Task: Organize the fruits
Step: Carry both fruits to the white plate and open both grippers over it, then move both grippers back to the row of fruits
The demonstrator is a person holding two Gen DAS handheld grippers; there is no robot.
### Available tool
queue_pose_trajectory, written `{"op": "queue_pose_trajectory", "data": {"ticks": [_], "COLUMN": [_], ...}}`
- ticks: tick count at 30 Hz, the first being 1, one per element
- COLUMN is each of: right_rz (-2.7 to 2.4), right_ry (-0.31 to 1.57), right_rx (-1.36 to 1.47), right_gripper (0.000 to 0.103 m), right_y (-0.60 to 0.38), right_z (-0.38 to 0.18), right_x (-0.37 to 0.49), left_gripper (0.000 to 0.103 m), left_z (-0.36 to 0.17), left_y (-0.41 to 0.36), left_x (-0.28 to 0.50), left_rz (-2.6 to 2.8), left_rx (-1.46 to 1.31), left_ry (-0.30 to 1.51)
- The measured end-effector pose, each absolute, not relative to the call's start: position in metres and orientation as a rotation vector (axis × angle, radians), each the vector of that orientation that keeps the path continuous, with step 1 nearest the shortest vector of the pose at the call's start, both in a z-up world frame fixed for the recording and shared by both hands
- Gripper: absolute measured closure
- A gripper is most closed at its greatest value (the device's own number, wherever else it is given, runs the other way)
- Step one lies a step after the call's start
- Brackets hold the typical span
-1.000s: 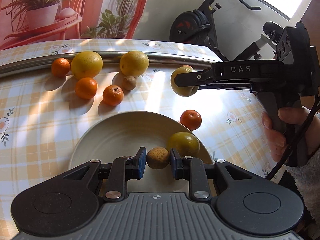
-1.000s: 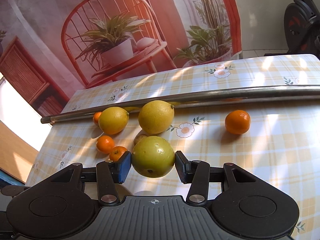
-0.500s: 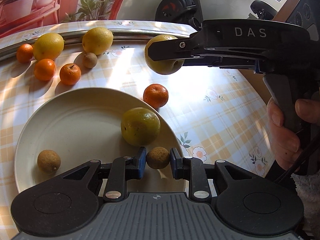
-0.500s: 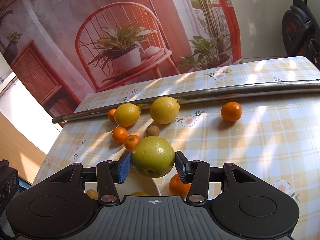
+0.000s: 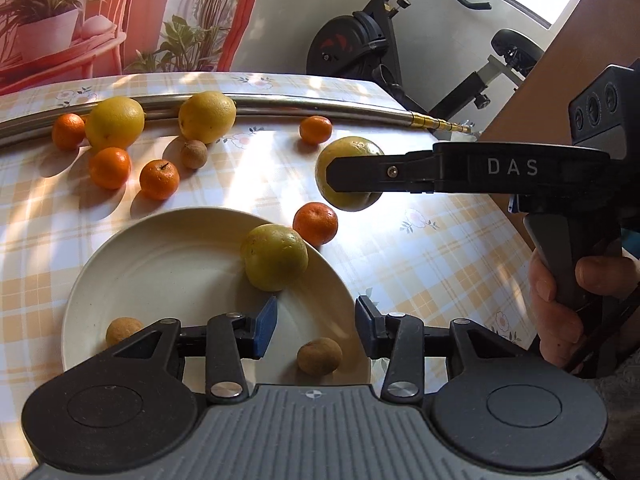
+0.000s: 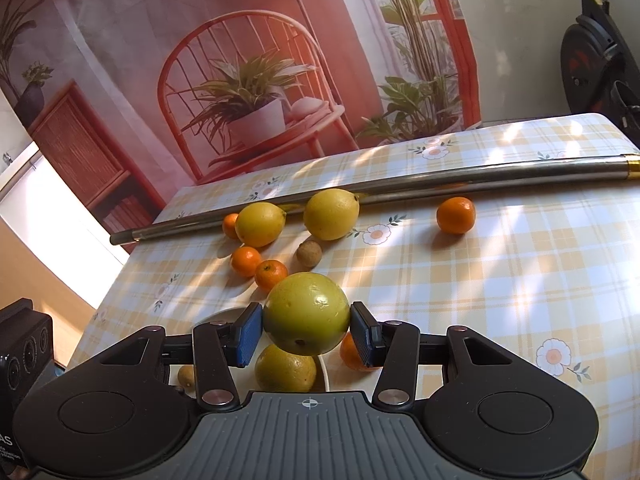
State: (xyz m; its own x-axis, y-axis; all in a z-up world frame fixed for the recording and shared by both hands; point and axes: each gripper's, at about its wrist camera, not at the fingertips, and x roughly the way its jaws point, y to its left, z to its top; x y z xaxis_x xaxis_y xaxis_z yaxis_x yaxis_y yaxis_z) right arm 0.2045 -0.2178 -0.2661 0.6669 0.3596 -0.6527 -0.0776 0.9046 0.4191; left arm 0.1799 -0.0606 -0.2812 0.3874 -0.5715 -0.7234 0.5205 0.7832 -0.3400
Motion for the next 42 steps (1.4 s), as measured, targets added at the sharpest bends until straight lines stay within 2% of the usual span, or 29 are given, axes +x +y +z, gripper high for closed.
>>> {"op": "queue_pose_trajectory", "data": {"ticks": [8,17,28,42], "right_rz": [0.305,0.422,0.401,0.397], "right_ry": [0.833,0.914,0.999,0.924], "right_rx": [0.321,0.168,0.119,0.205], "right_gripper": [0.059,0.059,0.059,0.058], "right_y": [-0.188,-0.102,-0.057,-0.080], "right_z": [-0.263,-0.279,-0.312,-0.295], "right_x": [0.205,0.230,0.260,0.255], "left_gripper": [0.058,0.058,0.058,0.058], "left_z": [-0.241,-0.236,-0.252,-0.253], "left_y": [0.011,0.057,0.078,0.070], "left_x": [0.181,0.185,0.182,0.191], "left_rz": [-0.390,-0.176,-0.164,-0.187], "left_rx": [-0.091,-0.101,-0.177,-0.179], "left_ry": [0.785,0.751,0.755,0.751]}}
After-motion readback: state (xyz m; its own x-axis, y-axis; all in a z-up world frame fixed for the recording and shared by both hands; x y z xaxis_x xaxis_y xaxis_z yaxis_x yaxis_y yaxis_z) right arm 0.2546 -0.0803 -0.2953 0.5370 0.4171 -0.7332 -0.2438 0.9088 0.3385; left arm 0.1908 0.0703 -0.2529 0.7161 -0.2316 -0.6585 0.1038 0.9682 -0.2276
